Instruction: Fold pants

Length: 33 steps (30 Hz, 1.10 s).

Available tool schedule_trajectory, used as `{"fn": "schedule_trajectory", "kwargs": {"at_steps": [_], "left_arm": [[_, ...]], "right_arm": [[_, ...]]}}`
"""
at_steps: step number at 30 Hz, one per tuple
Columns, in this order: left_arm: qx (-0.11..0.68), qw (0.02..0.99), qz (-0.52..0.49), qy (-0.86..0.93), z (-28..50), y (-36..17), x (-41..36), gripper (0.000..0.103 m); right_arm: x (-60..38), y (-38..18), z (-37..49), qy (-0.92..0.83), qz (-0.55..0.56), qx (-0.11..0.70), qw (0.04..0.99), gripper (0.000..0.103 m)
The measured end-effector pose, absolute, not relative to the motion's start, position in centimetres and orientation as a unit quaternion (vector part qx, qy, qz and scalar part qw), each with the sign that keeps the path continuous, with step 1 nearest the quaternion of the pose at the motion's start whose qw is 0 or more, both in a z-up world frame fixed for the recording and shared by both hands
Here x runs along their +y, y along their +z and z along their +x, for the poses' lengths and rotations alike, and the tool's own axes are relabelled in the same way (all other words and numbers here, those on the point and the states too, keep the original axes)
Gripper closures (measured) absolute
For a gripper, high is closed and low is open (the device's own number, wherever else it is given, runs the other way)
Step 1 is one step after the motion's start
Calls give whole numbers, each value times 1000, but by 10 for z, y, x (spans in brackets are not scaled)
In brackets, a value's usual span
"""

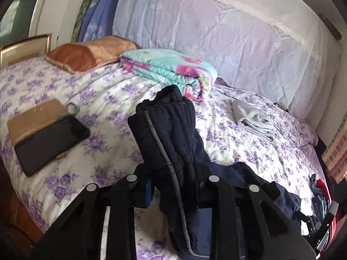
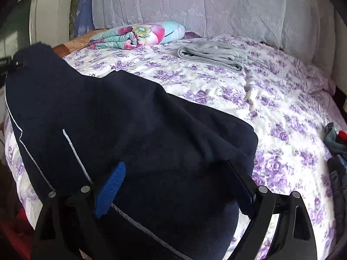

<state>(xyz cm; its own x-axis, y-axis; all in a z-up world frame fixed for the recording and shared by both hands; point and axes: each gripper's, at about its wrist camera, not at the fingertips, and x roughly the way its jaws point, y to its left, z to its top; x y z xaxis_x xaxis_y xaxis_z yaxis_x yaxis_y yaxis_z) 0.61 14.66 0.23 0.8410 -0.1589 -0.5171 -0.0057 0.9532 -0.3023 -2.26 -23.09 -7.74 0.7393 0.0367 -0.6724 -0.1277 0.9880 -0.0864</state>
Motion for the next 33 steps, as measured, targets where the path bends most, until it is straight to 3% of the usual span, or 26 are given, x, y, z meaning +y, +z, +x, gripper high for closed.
{"fn": "schedule_trajectory", "kwargs": {"at_steps": [7, 11, 14, 17, 20, 22, 23, 24, 29, 33], "left_arm": [[224, 966, -32, -127, -5, 58, 42, 79], [197, 955, 35, -220, -14, 63, -51, 79], [197, 933, 90, -286, -29, 37, -123, 79], [253, 900, 155, -319, -40, -20, -180, 78], [290, 880, 215, -307, -51, -71, -197, 76], [267, 883, 228, -312, -64, -71, -187, 61], [270, 878, 220, -328, -66, -65, -182, 31], [269, 879, 199, -340, -69, -58, -172, 15], [254, 901, 120, -331, -62, -25, -129, 15], [272, 922, 66, -268, -24, -13, -92, 15]], "right_arm": [[-306, -61, -56, 26, 102, 294, 950, 9], [-365, -62, -85, -38, 186, 272, 944, 9], [-398, -73, -105, -87, 233, 273, 929, 9], [-419, -95, -117, -100, 276, 278, 915, 9], [-412, -97, -119, -98, 246, 267, 927, 9], [-405, -99, -113, -99, 226, 278, 928, 8], [-404, -99, -109, -99, 222, 283, 928, 8], [-403, -98, -106, -98, 221, 283, 928, 8], [-397, -81, -109, -37, 262, 238, 934, 11], [-365, -54, -105, 36, 234, 219, 947, 23]]}}
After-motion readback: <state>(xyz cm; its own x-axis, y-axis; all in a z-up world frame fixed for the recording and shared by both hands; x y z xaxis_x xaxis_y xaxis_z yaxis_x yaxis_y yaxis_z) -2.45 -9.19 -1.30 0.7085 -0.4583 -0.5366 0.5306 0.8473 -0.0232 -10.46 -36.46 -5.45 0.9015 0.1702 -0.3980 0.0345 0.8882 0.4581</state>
